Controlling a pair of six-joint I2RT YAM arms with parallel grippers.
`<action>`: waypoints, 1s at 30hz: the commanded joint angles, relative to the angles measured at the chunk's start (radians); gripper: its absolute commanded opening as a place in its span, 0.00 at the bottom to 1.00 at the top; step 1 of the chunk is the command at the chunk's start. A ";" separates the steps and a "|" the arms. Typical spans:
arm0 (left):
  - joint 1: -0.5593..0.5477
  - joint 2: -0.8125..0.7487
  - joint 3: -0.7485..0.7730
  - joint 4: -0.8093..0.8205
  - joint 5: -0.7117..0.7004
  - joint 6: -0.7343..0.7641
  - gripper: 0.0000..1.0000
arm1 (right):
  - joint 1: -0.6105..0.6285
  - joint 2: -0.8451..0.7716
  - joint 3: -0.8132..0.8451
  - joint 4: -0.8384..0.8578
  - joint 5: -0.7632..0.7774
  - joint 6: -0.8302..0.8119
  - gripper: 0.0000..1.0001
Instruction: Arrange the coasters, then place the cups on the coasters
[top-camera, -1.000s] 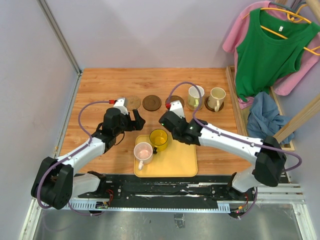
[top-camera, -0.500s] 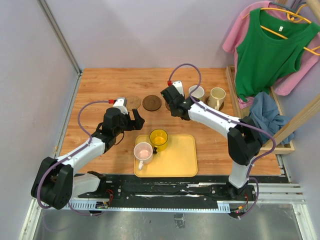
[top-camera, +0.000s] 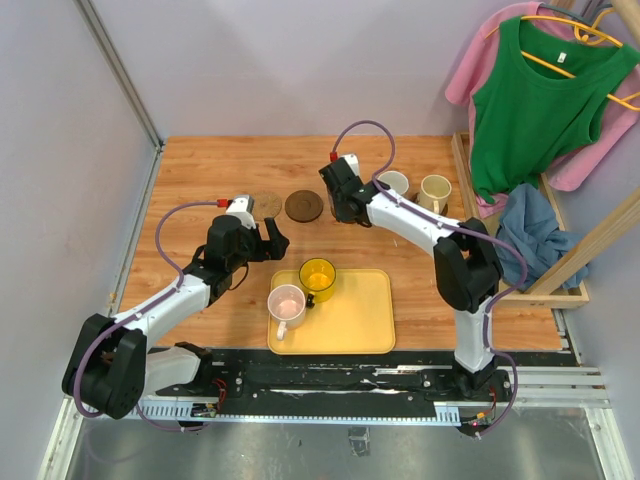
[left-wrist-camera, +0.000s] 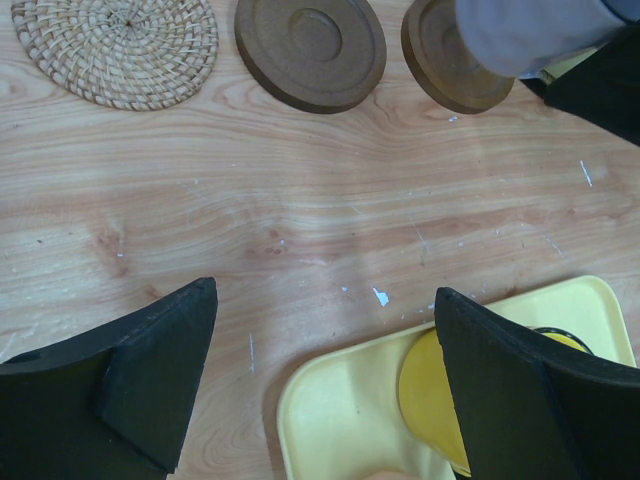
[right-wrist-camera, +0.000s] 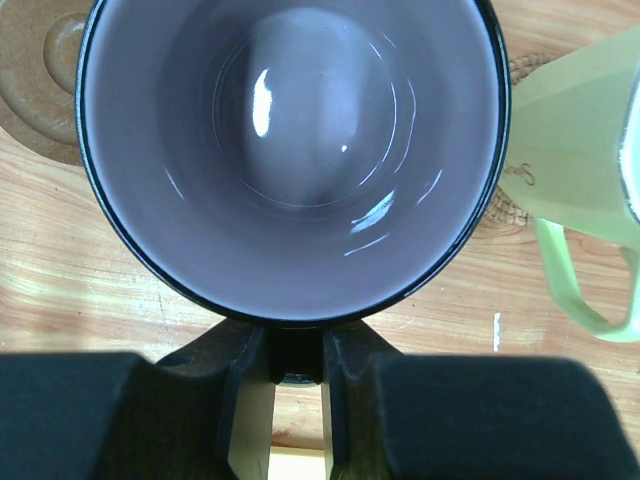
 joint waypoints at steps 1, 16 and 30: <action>0.008 0.002 0.022 0.005 0.003 0.006 0.93 | -0.027 0.033 0.050 0.041 -0.009 0.002 0.01; 0.007 0.019 0.017 0.011 0.009 0.004 0.93 | -0.068 0.097 0.046 0.036 -0.048 0.029 0.01; 0.007 0.032 0.018 0.015 0.014 0.003 0.93 | -0.090 0.116 0.048 0.036 -0.087 0.064 0.05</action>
